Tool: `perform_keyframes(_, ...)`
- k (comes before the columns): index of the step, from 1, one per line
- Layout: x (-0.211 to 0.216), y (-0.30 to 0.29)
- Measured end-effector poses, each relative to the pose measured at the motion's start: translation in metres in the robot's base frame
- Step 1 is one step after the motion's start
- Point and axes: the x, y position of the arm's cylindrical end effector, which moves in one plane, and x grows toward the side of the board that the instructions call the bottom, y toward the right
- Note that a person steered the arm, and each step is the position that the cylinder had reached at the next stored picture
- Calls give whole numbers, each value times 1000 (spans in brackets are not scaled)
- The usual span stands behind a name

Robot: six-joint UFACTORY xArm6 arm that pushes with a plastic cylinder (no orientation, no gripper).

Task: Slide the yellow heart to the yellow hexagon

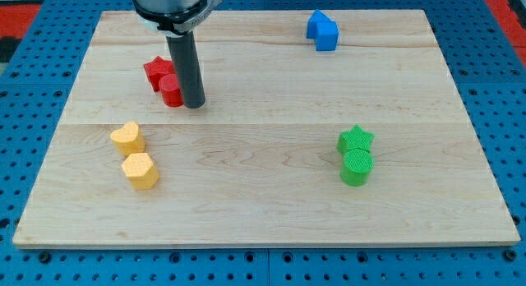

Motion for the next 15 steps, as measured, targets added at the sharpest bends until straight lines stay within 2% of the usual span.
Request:
perform_keyframes(2, -16, -28)
perform_keyframes(3, -7, -19)
perform_keyframes(6, 54, -63)
perform_keyframes(8, 56, -76)
perform_keyframes(9, 50, -124)
perform_keyframes(10, 54, -132)
perform_keyframes(15, 83, -108)
